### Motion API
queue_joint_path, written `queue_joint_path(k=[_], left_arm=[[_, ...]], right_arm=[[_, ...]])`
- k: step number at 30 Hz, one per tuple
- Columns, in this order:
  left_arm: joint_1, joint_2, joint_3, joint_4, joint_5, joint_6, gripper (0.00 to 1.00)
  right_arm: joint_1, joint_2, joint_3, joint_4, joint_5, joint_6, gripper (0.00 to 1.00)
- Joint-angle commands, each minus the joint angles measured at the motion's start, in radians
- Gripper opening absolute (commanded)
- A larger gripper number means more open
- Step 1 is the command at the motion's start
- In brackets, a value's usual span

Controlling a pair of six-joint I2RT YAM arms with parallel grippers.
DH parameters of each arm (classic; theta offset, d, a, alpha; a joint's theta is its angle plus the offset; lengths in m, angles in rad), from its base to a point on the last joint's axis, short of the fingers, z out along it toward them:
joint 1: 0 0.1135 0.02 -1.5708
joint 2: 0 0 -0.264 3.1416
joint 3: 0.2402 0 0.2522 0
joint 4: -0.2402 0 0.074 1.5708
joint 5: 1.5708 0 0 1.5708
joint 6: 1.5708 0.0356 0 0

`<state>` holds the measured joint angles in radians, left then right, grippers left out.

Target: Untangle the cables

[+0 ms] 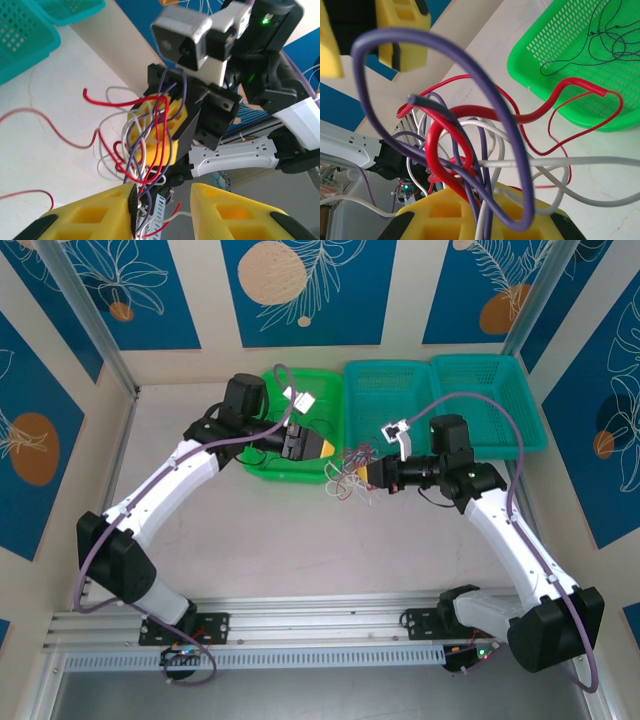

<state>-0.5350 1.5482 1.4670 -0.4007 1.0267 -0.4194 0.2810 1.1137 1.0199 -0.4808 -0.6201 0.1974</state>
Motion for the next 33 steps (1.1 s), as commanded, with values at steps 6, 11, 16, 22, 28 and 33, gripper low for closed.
queue_joint_path(k=[6,11,16,22,28,33], left_arm=[[-0.006,0.018,0.013,-0.019,-0.022,0.055,0.36],[-0.007,0.042,0.029,-0.011,0.001,0.048,0.34],[-0.009,0.044,0.021,-0.038,0.052,0.068,0.34],[-0.01,0.02,-0.016,-0.002,0.066,0.059,0.4],[-0.01,0.028,-0.027,-0.002,0.081,0.065,0.29],[-0.01,0.032,-0.021,-0.011,0.067,0.087,0.12]], right_arm=[[0.031,0.004,0.052,0.005,-0.05,-0.007,0.04],[0.052,0.011,0.057,-0.001,-0.031,0.002,0.04],[0.058,0.011,0.054,0.017,0.003,0.015,0.03],[0.061,0.015,0.052,0.018,0.02,0.014,0.03],[0.061,0.02,0.059,0.012,0.022,0.012,0.02],[0.061,0.018,0.057,0.009,0.03,0.017,0.02]])
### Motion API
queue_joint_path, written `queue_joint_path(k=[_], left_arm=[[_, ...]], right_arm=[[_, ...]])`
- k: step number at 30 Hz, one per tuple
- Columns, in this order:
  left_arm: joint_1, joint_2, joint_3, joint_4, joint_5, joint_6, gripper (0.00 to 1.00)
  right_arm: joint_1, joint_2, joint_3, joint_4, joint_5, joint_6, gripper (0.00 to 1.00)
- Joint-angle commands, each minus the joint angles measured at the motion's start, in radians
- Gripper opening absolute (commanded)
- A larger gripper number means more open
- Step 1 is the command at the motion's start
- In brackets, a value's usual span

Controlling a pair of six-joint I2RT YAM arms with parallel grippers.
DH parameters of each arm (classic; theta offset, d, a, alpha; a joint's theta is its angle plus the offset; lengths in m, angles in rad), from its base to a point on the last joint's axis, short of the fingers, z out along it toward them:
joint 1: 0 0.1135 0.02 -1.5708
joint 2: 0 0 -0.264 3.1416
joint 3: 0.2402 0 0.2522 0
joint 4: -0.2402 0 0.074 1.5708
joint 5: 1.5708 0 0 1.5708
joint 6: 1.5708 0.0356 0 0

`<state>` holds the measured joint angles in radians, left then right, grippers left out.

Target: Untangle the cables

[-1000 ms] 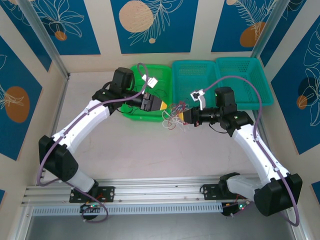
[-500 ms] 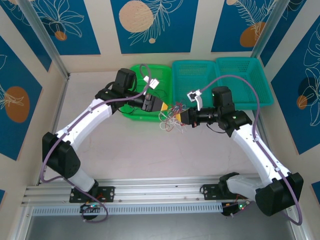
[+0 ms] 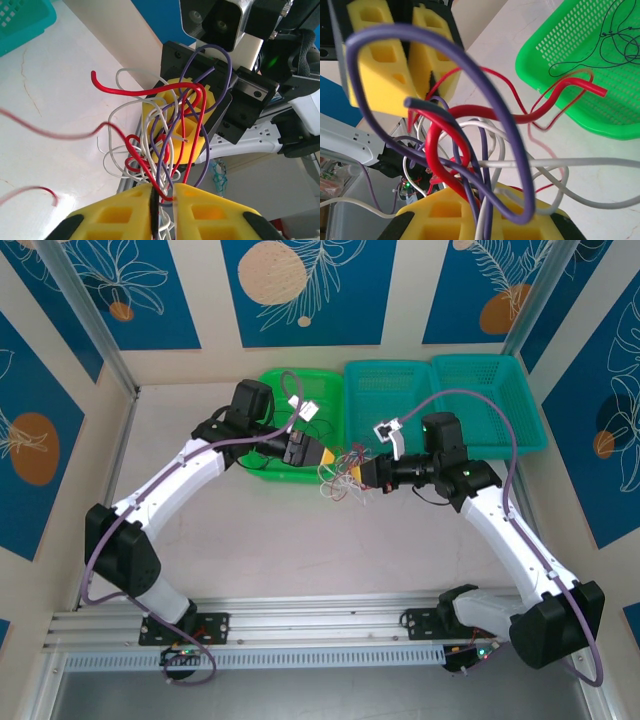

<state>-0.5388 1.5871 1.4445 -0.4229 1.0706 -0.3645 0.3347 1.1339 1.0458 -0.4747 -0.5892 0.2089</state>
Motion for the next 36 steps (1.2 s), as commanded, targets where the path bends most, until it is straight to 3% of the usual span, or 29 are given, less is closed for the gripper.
queue_joint_path(k=[1,7,13,17,20,26,29,32,36], left_arm=[[-0.005,-0.008,0.003,0.001,0.016,0.042,0.1],[-0.004,-0.032,0.004,-0.029,-0.048,0.088,0.0],[0.018,-0.078,-0.02,0.036,-0.138,0.058,0.0],[0.034,-0.096,-0.035,0.075,-0.159,0.032,0.0],[0.04,-0.104,-0.044,0.094,-0.167,0.021,0.0],[0.042,-0.105,-0.047,0.094,-0.179,0.017,0.0],[0.043,-0.105,-0.051,0.095,-0.182,0.012,0.0],[0.042,-0.105,-0.055,0.089,-0.205,0.016,0.0],[0.043,-0.108,-0.046,0.035,-0.284,0.054,0.0]], right_arm=[[0.007,-0.003,0.03,0.003,0.002,0.007,0.02],[0.005,-0.013,0.017,-0.01,0.101,0.028,0.04],[-0.041,-0.029,-0.07,-0.081,0.451,0.149,0.1],[-0.121,-0.018,-0.115,-0.163,0.556,0.238,0.15],[-0.172,0.002,-0.147,-0.204,0.543,0.256,0.18],[-0.179,0.043,-0.179,-0.266,0.498,0.238,0.27],[-0.177,0.0,-0.181,-0.236,0.368,0.197,0.21],[-0.175,-0.078,-0.206,-0.15,0.274,0.174,0.08],[-0.175,-0.152,-0.232,-0.12,0.324,0.174,0.05]])
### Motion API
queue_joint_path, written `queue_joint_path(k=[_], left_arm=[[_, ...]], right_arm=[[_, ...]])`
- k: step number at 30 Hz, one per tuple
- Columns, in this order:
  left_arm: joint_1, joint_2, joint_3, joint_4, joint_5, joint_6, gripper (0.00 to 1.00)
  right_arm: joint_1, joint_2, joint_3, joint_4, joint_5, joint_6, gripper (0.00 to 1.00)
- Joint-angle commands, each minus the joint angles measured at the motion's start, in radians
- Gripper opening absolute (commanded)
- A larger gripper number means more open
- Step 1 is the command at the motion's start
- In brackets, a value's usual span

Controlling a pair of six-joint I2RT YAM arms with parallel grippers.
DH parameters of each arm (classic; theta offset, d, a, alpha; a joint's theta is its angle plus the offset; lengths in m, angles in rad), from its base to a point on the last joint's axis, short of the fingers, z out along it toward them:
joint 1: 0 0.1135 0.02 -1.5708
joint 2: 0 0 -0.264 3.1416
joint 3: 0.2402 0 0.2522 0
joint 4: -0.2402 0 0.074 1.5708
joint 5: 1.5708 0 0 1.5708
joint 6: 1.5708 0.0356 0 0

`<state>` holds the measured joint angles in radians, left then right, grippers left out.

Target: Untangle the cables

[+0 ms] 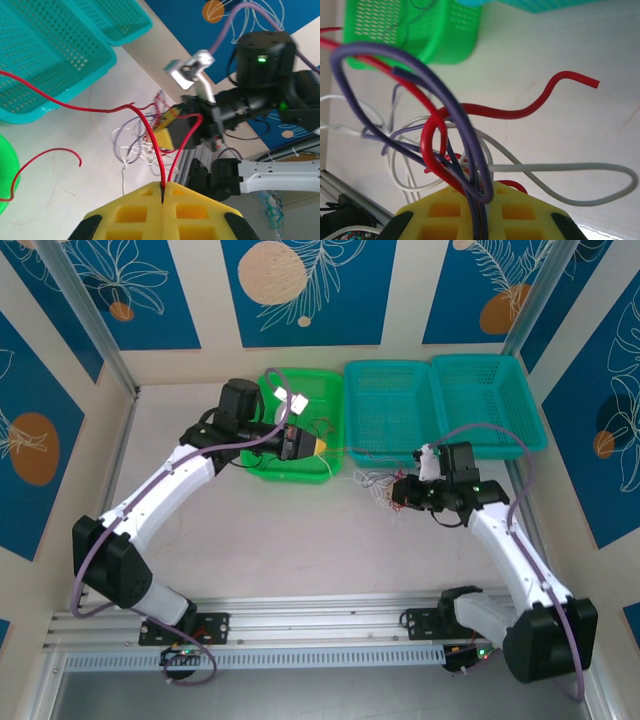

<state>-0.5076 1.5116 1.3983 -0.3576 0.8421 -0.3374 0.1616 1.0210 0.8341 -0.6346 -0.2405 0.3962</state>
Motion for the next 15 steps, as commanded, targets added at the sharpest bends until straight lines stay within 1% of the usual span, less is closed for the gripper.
queue_joint_path(k=[1,4,5,6,7,8,9,10,11,12,14,15], left_arm=[[0.011,-0.04,-0.002,-0.041,-0.077,0.036,0.0],[0.017,-0.077,-0.037,-0.049,-0.162,0.047,0.0],[0.022,-0.094,-0.05,-0.052,-0.191,0.047,0.0],[0.029,-0.113,-0.075,-0.048,-0.208,0.048,0.0],[0.029,-0.136,-0.109,-0.03,-0.204,0.058,0.0],[0.029,-0.15,-0.135,-0.021,-0.193,0.069,0.08],[0.029,-0.162,-0.164,-0.001,-0.173,0.064,0.27],[0.026,-0.174,-0.196,0.028,-0.162,0.043,0.41],[0.022,-0.188,-0.221,0.062,-0.152,0.026,0.45],[0.019,-0.207,-0.247,0.095,-0.148,0.021,0.47],[0.016,-0.246,-0.278,0.114,-0.17,0.053,0.48],[0.017,-0.269,-0.286,0.102,-0.185,0.089,0.49]], right_arm=[[-0.008,-0.049,-0.023,0.034,0.004,0.0,0.03],[-0.055,-0.063,-0.01,-0.016,0.121,0.055,0.0],[-0.083,-0.065,-0.008,-0.027,0.128,0.065,0.0],[-0.123,-0.072,-0.007,-0.018,0.074,0.054,0.0],[-0.15,-0.083,-0.006,0.014,-0.016,0.031,0.0],[-0.166,-0.094,-0.007,0.051,-0.125,0.005,0.0],[-0.167,-0.106,-0.01,0.099,-0.244,-0.019,0.0],[-0.161,-0.114,-0.01,0.142,-0.343,-0.037,0.01],[-0.15,-0.116,-0.007,0.163,-0.389,-0.044,0.01],[-0.132,-0.109,0.008,0.162,-0.394,-0.055,0.01],[-0.102,-0.085,0.044,0.102,-0.326,-0.083,0.0],[-0.089,-0.07,0.06,0.07,-0.293,-0.102,0.0]])
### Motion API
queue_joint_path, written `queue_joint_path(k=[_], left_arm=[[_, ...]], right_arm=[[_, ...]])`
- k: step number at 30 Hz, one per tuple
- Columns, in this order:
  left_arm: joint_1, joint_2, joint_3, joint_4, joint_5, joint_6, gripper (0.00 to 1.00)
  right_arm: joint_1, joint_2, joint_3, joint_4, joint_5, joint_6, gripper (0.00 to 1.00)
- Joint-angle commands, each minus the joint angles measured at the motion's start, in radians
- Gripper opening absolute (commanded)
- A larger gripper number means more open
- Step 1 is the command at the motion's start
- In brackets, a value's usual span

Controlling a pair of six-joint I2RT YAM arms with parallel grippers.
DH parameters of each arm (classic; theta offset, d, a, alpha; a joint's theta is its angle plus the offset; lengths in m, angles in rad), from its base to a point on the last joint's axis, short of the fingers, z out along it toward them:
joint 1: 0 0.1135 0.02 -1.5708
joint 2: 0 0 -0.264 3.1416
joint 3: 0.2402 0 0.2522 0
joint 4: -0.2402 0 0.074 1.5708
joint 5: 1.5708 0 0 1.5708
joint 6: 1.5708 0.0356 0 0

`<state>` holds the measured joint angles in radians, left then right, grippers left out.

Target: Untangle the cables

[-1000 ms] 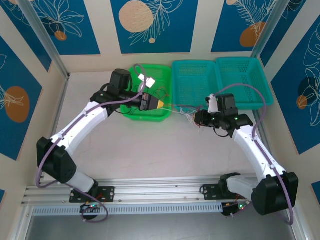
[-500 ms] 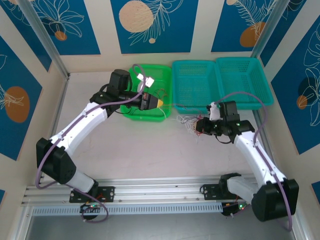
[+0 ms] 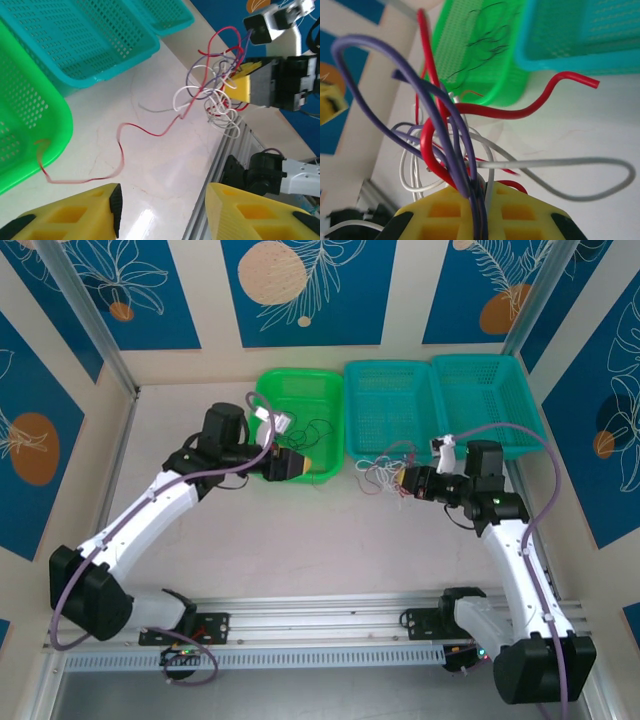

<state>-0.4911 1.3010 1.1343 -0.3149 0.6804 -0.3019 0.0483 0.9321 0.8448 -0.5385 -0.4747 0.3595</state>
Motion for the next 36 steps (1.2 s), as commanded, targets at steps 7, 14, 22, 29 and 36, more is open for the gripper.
queue_joint_path(k=[7,14,22,29,36], left_arm=[[-0.026,-0.07,0.117,-0.089,0.018,0.278,0.56],[-0.168,0.117,0.254,0.063,-0.037,0.105,0.56],[-0.22,0.319,0.31,0.217,0.045,-0.263,0.5],[-0.228,0.339,0.219,0.398,0.025,-0.408,0.41],[-0.226,0.306,0.2,0.296,0.024,-0.311,0.43]], right_arm=[[0.091,0.037,0.067,-0.036,-0.085,-0.138,0.0],[0.201,0.116,0.118,-0.072,0.009,-0.123,0.0],[0.26,0.129,0.118,-0.049,0.056,-0.054,0.0],[0.273,0.134,0.126,-0.043,0.074,-0.042,0.0],[0.277,0.143,0.132,-0.047,0.119,-0.036,0.0]])
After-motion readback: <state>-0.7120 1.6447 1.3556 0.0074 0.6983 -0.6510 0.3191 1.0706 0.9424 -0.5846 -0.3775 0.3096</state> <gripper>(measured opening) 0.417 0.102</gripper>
